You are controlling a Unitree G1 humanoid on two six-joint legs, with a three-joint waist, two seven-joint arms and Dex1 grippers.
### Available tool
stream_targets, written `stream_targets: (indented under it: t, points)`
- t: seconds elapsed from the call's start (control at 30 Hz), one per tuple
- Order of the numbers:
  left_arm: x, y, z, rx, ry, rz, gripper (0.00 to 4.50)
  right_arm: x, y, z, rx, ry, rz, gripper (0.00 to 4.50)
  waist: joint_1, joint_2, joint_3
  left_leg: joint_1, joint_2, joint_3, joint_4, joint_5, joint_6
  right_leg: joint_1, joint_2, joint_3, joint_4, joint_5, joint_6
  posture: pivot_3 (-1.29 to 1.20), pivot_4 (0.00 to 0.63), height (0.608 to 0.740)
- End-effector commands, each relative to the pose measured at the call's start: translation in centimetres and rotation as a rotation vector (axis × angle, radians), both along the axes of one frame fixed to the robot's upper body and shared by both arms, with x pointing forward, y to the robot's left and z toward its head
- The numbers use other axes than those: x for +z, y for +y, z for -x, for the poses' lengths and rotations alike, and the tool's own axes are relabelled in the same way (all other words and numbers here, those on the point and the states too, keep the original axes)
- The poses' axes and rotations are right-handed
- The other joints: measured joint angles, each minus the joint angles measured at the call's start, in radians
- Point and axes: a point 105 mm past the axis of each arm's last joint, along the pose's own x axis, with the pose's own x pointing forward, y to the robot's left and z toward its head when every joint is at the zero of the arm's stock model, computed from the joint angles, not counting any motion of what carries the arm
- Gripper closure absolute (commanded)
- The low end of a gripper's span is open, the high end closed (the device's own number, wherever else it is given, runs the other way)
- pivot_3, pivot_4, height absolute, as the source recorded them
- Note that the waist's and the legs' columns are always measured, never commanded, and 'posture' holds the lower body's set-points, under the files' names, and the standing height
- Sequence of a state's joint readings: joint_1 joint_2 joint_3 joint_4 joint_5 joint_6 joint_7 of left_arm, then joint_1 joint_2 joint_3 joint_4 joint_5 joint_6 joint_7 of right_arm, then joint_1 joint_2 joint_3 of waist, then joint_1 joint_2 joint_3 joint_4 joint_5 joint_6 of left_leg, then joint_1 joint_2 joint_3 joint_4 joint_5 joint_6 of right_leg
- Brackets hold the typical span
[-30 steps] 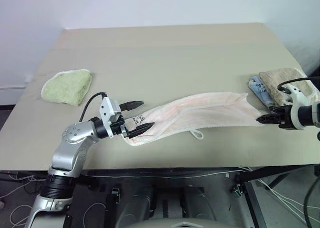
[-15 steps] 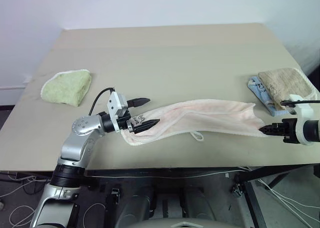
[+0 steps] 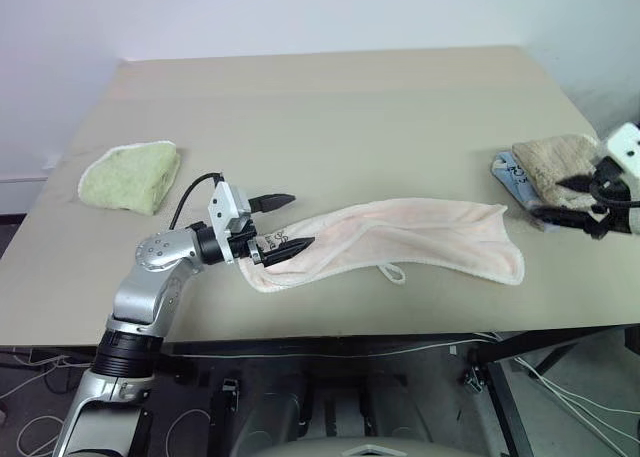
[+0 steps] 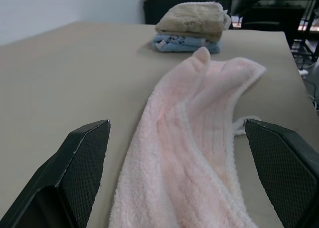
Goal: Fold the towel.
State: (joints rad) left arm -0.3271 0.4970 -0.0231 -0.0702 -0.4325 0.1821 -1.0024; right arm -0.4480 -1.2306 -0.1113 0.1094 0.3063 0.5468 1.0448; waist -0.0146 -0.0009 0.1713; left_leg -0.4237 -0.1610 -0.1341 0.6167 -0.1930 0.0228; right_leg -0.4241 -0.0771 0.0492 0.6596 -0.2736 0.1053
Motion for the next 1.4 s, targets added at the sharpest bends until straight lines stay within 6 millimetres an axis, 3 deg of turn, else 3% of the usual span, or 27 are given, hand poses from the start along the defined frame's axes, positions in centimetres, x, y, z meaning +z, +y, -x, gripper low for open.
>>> stream_targets:
  t: [0.03,0.17,0.27,0.73,1.13,1.23,1.4]
  points:
    - [0.8,0.2,0.4,0.008,-0.036,0.003,0.0,-1.3,0.8,-2.3,0.107,-0.039,0.119,0.84,0.0,0.0,0.0,0.0,0.0,0.0,0.0,0.0,0.0,0.0,0.0,0.0,0.0,0.0,0.0,0.0,0.15,0.74]
    - [0.5,0.5,0.6,0.014,-0.031,-0.008,0.0,-2.6,1.5,-5.1,0.196,-0.059,0.297,0.84,0.001,0.0,0.0,0.0,0.0,0.0,0.0,0.0,0.0,-0.001,0.0,0.0,0.001,0.0,0.0,0.0,0.15,0.74]
    - [0.3,0.5,0.8,0.012,-0.033,-0.018,0.0,-2.9,2.1,-6.0,0.259,-0.033,0.351,0.84,0.004,0.0,0.001,0.0,0.0,0.0,-0.001,0.001,0.0,-0.002,0.0,0.0,0.001,0.0,0.0,0.0,0.15,0.74]
    - [-1.3,1.8,1.8,0.05,-0.019,-0.024,0.0,-3.4,1.0,-4.2,0.375,0.176,0.323,0.84,0.002,0.001,0.0,0.0,0.0,0.0,-0.001,0.0,-0.001,-0.002,0.001,0.001,0.001,0.0,0.0,0.0,0.15,0.74]
    - [-1.0,1.8,2.0,0.04,-0.024,-0.044,0.0,-5.7,0.1,-6.0,0.284,0.157,0.401,0.84,0.001,0.001,0.0,0.0,0.0,0.0,-0.001,0.0,-0.003,-0.002,0.001,0.001,0.002,0.0,-0.001,0.0,0.15,0.74]
    - [-0.7,1.8,1.9,0.043,-0.028,-0.047,0.0,-5.7,0.4,-6.4,0.271,0.147,0.351,1.43,0.001,0.001,0.0,0.001,0.0,0.0,-0.001,0.0,-0.003,-0.002,0.001,0.001,0.002,0.0,0.0,0.0,0.15,0.74]
    - [-0.9,1.6,2.2,0.035,-0.026,-0.067,0.0,-5.6,0.6,-6.3,0.298,0.139,0.353,3.17,0.001,0.001,0.0,0.001,0.0,0.0,-0.001,0.0,-0.003,-0.002,0.001,0.001,0.002,0.0,-0.001,0.0,0.15,0.74]
